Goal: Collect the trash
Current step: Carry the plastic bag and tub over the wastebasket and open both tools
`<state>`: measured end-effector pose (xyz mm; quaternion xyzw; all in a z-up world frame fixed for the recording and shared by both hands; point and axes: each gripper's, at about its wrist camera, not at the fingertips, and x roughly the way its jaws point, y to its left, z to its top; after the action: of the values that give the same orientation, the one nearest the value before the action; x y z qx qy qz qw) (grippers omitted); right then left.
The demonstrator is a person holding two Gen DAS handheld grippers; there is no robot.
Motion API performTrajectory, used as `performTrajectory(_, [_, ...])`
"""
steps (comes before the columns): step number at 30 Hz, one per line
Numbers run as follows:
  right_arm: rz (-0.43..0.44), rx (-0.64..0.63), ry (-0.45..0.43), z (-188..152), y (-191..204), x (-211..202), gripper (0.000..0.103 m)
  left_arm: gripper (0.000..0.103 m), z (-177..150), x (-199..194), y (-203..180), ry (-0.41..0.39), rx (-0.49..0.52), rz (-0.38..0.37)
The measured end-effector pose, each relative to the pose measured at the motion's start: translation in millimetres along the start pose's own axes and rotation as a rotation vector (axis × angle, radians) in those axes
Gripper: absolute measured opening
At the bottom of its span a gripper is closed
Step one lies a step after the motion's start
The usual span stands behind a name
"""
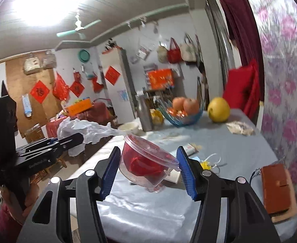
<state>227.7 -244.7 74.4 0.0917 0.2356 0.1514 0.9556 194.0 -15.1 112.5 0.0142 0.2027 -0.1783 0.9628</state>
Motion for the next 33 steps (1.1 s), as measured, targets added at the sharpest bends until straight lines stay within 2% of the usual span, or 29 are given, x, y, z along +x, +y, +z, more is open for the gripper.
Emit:
performTrajectory(7, [0.025, -0.070, -0.051, -13.9, 38.6, -72.6, 0.057, 0.027, -20.2, -80.0, -21.7, -0.071, 0.033, 0.005])
performTrajectory(11, [0.044, -0.102, -0.041, -39.8, 54.7, -110.1, 0.057, 0.027, -50.6, -120.6, -33.0, -0.079, 0.040, 0.004])
performTrajectory(15, [0.047, -0.125, 0.004, -74.2, 65.7, -134.7, 0.057, 0.028, -87.5, -147.3, -39.0, -0.059, 0.031, 0.006])
performTrajectory(22, [0.061, -0.146, 0.142, -124.1, 77.0, -120.4, 0.057, 0.028, -134.3, -162.8, -29.9, -0.016, -0.043, -0.001])
performTrajectory(33, [0.082, -0.128, 0.464, -212.8, 87.0, -40.7, 0.057, 0.028, -175.8, -127.1, -4.9, 0.118, -0.120, 0.017])
